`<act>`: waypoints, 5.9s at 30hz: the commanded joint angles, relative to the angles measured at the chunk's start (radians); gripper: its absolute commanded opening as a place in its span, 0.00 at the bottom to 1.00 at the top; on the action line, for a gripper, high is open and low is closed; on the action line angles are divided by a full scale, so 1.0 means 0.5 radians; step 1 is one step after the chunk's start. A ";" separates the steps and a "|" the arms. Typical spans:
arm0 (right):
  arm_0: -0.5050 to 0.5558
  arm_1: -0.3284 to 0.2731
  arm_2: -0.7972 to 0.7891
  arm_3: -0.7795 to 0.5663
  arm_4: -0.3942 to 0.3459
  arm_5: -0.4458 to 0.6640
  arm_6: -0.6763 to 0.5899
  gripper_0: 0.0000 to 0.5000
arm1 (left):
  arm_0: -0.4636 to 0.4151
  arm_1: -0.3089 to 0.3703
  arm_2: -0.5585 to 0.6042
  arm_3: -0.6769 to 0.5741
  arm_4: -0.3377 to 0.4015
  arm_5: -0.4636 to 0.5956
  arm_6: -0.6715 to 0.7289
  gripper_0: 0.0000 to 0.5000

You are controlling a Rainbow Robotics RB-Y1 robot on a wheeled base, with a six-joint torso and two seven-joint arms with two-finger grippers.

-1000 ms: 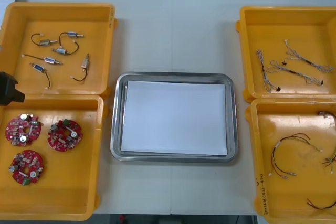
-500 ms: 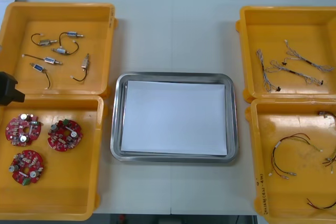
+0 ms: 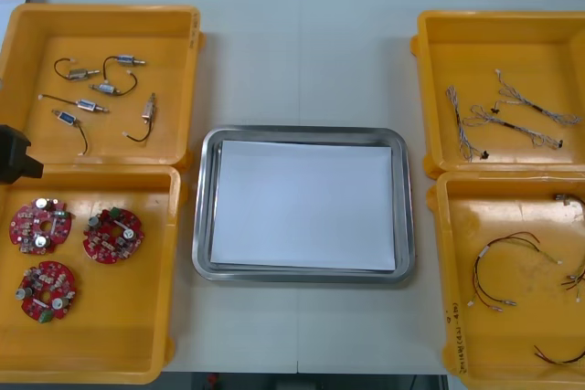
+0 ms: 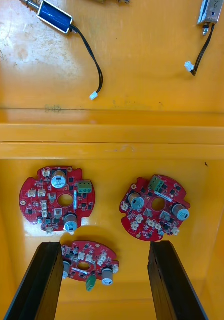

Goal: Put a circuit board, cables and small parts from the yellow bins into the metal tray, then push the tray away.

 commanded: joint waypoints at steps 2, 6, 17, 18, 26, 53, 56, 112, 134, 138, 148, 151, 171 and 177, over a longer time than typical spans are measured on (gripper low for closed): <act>0.037 0.004 -0.051 -0.061 -0.016 0.006 -0.041 1.00 | 0.023 0.088 0.052 -0.053 0.010 0.013 -0.126 1.00; 0.037 0.004 -0.051 -0.061 -0.016 0.006 -0.041 1.00 | 0.023 0.088 0.052 -0.053 0.010 0.013 -0.126 1.00; 0.037 0.004 -0.051 -0.061 -0.016 0.006 -0.041 1.00 | 0.023 0.088 0.052 -0.053 0.010 0.013 -0.126 1.00; 0.037 0.004 -0.051 -0.061 -0.016 0.006 -0.041 1.00 | 0.023 0.088 0.052 -0.053 0.010 0.013 -0.126 1.00; 0.037 0.004 -0.051 -0.061 -0.016 0.006 -0.041 1.00 | 0.023 0.088 0.052 -0.053 0.010 0.013 -0.126 1.00; 0.285 0.013 -0.192 -0.128 -0.003 0.006 -0.041 1.00 | 0.137 0.088 -0.080 0.006 -0.005 0.008 -0.141 1.00; 0.368 0.032 -0.235 -0.137 -0.016 0.006 -0.044 1.00 | 0.161 0.088 -0.098 0.009 -0.020 -0.038 -0.147 1.00; 0.969 0.243 0.133 0.323 0.033 -1.012 -0.286 1.00 | 0.523 0.094 -0.580 0.211 -0.496 -0.691 -0.172 1.00; 0.951 0.274 0.317 0.519 0.107 -1.147 -0.449 1.00 | 0.557 0.094 -0.660 0.245 -0.582 -0.829 -0.157 1.00; 0.948 0.274 0.333 0.528 0.126 -1.162 -0.473 1.00 | 0.557 0.094 -0.660 0.254 -0.585 -0.832 -0.160 1.00; 0.932 0.274 0.339 0.528 0.165 -1.162 -0.489 1.00 | 0.563 0.094 -0.660 0.257 -0.579 -0.842 -0.166 0.29; 0.926 0.274 0.339 0.528 0.181 -1.171 -0.489 1.00 | 0.563 0.094 -0.663 0.257 -0.579 -0.842 -0.169 0.00; 0.926 0.274 0.409 0.620 0.196 -1.306 -0.501 1.00 | 0.557 0.100 -0.580 0.227 -0.505 -0.835 -0.172 0.00; 0.929 0.271 0.409 0.620 0.190 -1.306 -0.501 0.65 | 0.539 0.100 -0.525 0.156 -0.483 -0.783 -0.181 0.00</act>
